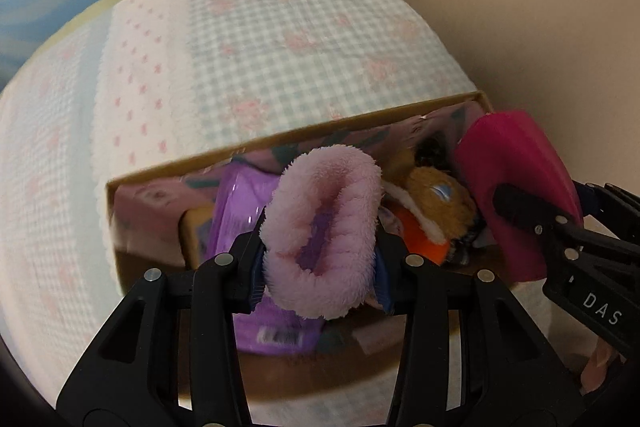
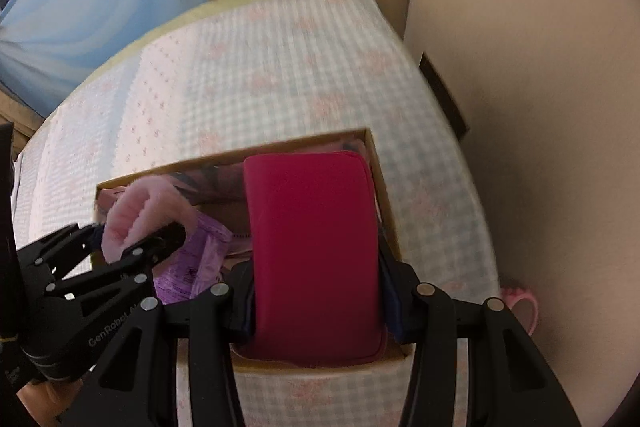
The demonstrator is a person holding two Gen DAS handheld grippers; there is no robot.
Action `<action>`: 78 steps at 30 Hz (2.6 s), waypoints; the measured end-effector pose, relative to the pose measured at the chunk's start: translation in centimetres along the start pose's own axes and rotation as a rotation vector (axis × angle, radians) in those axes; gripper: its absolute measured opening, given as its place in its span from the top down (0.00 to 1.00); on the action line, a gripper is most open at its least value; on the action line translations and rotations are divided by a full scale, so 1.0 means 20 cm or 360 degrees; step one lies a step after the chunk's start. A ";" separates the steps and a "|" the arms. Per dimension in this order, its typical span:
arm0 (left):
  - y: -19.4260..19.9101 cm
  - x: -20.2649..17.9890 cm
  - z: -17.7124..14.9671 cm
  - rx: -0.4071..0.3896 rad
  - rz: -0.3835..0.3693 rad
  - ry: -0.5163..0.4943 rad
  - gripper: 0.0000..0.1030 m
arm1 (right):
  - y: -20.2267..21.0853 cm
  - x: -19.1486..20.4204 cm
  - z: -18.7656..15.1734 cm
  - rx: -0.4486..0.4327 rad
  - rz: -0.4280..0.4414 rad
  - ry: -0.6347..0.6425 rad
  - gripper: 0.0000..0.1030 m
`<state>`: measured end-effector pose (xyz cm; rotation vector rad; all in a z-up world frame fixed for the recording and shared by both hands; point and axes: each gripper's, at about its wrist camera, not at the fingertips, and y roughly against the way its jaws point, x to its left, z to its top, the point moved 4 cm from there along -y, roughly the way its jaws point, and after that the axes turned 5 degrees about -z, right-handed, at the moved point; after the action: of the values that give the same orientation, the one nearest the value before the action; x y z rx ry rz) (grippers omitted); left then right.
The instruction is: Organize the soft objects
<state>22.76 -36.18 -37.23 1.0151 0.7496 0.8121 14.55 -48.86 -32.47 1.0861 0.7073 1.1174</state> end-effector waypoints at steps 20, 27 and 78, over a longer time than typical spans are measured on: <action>0.08 0.16 -0.09 0.0124 0.0012 0.0012 0.00 | 0.01 0.04 0.05 0.0008 0.0045 -0.0099 0.00; 0.35 0.17 -0.12 0.0007 0.0017 0.0026 0.00 | 0.20 0.10 0.01 -0.0070 0.0039 -0.0066 0.00; 2.40 0.52 -0.86 -0.1056 0.0343 0.0235 0.00 | 1.91 0.91 -0.51 -0.0936 0.0060 0.0258 0.00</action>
<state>2.77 -5.49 -0.39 0.4419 0.4412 1.2289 -1.83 -26.37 0.85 0.5145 0.4368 1.3451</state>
